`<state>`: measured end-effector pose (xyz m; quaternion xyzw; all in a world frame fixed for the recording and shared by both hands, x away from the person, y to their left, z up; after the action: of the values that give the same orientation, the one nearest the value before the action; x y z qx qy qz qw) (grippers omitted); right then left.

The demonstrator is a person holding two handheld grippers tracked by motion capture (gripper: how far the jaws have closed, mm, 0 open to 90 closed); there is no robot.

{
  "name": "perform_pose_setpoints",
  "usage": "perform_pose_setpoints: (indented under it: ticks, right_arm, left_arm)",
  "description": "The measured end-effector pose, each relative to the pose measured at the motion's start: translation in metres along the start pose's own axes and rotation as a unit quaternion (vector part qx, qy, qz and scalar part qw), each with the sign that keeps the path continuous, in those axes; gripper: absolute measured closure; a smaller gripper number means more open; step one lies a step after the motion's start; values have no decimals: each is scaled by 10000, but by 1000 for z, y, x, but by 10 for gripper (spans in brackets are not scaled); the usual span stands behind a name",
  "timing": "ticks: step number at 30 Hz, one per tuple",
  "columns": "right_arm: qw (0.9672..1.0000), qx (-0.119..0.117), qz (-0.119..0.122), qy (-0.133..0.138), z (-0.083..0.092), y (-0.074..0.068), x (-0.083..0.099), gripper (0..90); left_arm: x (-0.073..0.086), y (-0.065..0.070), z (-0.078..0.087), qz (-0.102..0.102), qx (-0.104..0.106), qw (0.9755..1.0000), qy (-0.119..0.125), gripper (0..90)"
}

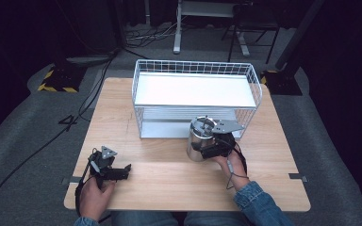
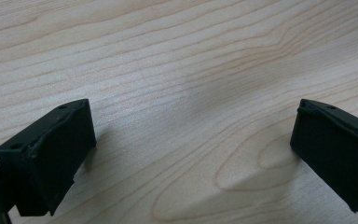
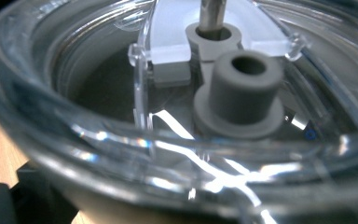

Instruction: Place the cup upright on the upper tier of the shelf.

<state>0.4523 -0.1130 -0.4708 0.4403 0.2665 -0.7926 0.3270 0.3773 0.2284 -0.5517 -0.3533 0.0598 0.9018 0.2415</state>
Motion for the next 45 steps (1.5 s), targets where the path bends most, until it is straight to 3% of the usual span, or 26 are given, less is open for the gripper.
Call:
perform_pose_setpoints:
  ticks: [8,13,28,45]
  right_arm:
    - [9999,-13,-16,-101,2,-2,-3,35]
    - [9999,-11,95,-122,7,-7,-9,35]
    - [9996,-194,45,-180,34,-23,-41,35]
    - [9995,-230,110,-183,59,-34,-77,36]
  left_arm:
    - [0,0,0,2,0,10000,-1,3]
    - [0,0,0,0,0,10000,0,3]
    - [0,0,0,0,0,10000,0,3]
    - [0,0,0,-1,0,10000,-2,3]
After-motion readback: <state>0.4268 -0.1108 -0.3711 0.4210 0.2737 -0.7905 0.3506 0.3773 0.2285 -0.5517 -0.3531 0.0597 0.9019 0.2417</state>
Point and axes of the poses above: each handheld gripper's, and its own axes: z roughly backward along the jaws, x roughly out of its underside, y roughly to its right, the point moved 6 cm from there along -z, roughly forward along the jaws, and after that the axes turned 8 degrees about -z, right-handed, at the moved point
